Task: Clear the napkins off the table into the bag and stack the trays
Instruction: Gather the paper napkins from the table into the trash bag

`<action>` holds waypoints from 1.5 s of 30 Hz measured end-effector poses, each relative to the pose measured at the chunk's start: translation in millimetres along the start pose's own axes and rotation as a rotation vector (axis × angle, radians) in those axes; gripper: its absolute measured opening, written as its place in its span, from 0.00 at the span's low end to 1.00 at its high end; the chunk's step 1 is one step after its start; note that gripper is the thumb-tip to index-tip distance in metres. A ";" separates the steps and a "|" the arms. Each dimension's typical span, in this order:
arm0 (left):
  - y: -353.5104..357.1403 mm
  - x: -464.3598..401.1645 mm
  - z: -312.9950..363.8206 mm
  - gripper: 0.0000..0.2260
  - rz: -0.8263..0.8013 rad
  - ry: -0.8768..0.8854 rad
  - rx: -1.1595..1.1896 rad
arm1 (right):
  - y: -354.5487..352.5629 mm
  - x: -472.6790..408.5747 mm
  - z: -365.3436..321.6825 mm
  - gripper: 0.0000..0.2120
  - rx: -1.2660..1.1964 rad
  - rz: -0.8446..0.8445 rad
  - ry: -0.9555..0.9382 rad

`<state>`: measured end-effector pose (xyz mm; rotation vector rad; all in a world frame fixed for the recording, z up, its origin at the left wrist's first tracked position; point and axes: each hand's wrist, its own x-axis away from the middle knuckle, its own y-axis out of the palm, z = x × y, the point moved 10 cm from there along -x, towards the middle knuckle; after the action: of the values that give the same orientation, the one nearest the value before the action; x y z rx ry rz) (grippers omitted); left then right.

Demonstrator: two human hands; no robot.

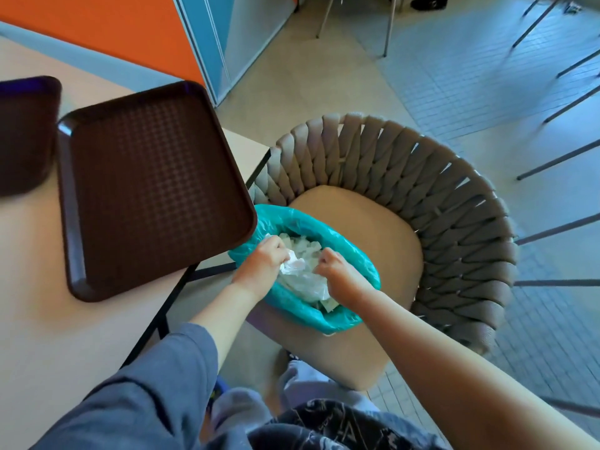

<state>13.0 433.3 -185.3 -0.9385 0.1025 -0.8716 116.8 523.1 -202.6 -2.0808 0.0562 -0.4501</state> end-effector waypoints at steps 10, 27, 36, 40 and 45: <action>21.0 20.1 11.6 0.23 -0.220 0.175 -0.293 | -9.4 -4.6 -7.2 0.28 0.219 -0.075 0.012; -157.4 114.3 0.1 0.22 0.438 0.254 -0.418 | -87.8 -55.7 -185.1 0.23 0.258 0.332 -0.356; -245.0 170.7 -109.4 0.24 0.541 0.035 -0.441 | -39.8 -97.6 -340.8 0.23 0.307 0.225 -0.552; -285.6 190.3 -168.0 0.24 0.574 -0.062 -0.460 | -16.0 -115.9 -405.0 0.23 0.287 0.159 -0.608; -339.5 204.6 -247.2 0.25 0.604 -0.186 -0.429 | 18.9 -151.9 -470.3 0.26 0.265 0.064 -0.585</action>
<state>-164.6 30.7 -28.4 -1.2912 0.4023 -0.1980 -181.1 160.8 -45.7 -1.8671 -0.2674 0.1934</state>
